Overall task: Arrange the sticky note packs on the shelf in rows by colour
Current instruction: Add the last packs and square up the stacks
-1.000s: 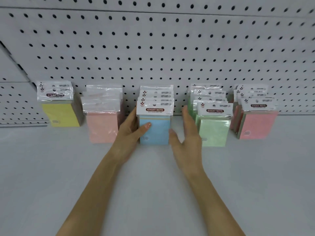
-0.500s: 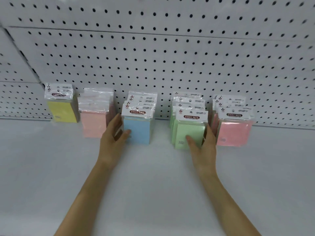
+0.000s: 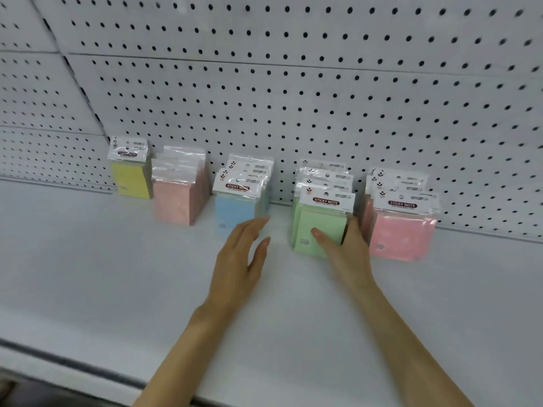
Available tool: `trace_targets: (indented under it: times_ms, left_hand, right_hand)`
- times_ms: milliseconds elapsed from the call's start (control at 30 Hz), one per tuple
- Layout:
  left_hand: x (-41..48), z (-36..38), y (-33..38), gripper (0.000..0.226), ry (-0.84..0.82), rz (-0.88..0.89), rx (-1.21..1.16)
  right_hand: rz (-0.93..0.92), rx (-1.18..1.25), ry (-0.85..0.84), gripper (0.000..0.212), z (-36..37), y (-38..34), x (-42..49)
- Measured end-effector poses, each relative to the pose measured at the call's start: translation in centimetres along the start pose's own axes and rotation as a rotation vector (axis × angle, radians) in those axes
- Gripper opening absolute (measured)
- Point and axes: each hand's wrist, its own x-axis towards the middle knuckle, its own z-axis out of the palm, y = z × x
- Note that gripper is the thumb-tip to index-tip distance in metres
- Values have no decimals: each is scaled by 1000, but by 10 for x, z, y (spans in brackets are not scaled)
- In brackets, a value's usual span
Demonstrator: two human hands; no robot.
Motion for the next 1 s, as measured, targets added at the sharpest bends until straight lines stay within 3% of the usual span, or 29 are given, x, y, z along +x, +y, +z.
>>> trace_targets:
  times_ms: [200, 467, 567, 733, 867, 1000]
  left_hand:
    - [23, 56, 14, 54, -220, -154, -143]
    - [65, 91, 13, 69, -125, -542, -599]
    - [73, 97, 9, 73, -113, -522, -700]
    - [72, 93, 10, 61, -137, -491, -804]
    - [74, 88, 16, 51, -154, -457, -833]
    - [72, 88, 13, 60, -184, -457, -837]
  right_hand:
    - [-95, -32, -42, 53, 2, 9, 3]
    - [13, 199, -79, 58, -3, 14, 11]
    - [16, 221, -69, 65, 11, 9, 10]
    - [52, 302, -188, 72, 10, 9, 16]
    - [102, 318, -151, 82, 6, 4, 17]
    - [124, 284, -178, 74, 7, -1, 19]
